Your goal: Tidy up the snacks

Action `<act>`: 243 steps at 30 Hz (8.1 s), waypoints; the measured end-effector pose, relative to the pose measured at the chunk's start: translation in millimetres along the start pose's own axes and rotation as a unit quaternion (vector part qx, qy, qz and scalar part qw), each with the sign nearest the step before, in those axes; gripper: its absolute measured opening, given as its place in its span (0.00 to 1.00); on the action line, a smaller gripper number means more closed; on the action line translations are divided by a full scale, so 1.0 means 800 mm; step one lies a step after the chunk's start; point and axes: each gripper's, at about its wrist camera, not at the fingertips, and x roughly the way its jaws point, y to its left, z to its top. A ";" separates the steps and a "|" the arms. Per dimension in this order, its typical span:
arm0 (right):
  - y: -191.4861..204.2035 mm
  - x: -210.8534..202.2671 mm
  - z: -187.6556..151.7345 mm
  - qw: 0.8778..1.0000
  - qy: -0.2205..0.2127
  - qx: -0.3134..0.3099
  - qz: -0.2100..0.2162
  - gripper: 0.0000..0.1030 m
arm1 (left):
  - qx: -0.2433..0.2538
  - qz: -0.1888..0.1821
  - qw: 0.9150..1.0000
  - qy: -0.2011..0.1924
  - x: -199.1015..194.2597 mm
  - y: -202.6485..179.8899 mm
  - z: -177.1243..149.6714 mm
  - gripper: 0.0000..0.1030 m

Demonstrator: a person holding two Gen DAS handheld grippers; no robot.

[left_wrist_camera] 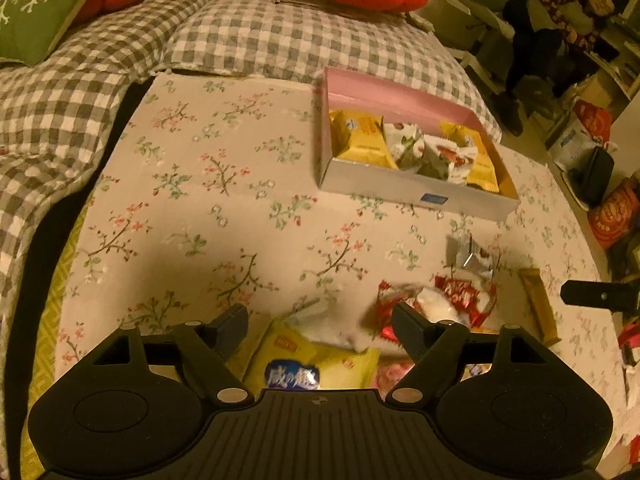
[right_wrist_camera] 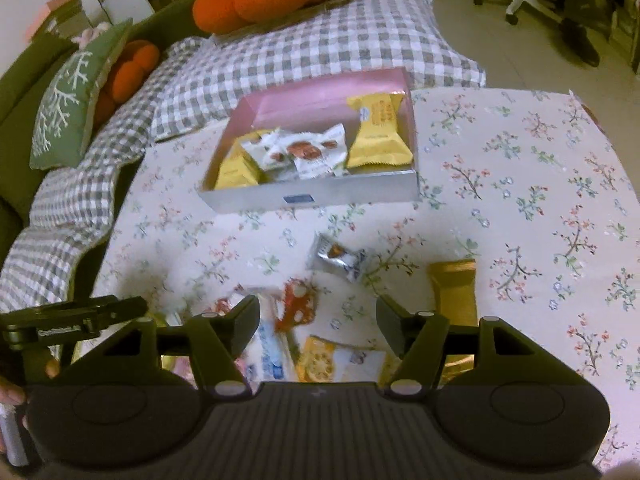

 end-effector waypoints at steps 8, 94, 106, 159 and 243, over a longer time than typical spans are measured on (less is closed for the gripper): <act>0.002 0.008 -0.008 1.000 0.027 -0.010 0.001 0.59 | 0.006 -0.003 1.000 0.019 0.003 0.004 -0.027 0.84; 0.160 0.091 -0.077 0.915 0.074 -0.393 0.061 0.28 | -0.092 0.044 0.995 -0.001 0.019 0.008 -0.071 0.46; 0.148 0.057 -0.052 0.934 0.050 -0.336 0.106 0.28 | -0.103 0.043 0.994 -0.019 0.003 0.019 -0.059 0.46; -0.025 0.010 0.101 0.997 -0.072 0.025 0.021 0.28 | -0.037 -0.017 0.996 -0.074 0.002 -0.068 0.138 0.46; 0.016 0.030 0.061 0.998 -0.012 0.055 0.003 0.54 | 0.019 0.030 0.999 -0.020 0.024 -0.087 0.061 0.74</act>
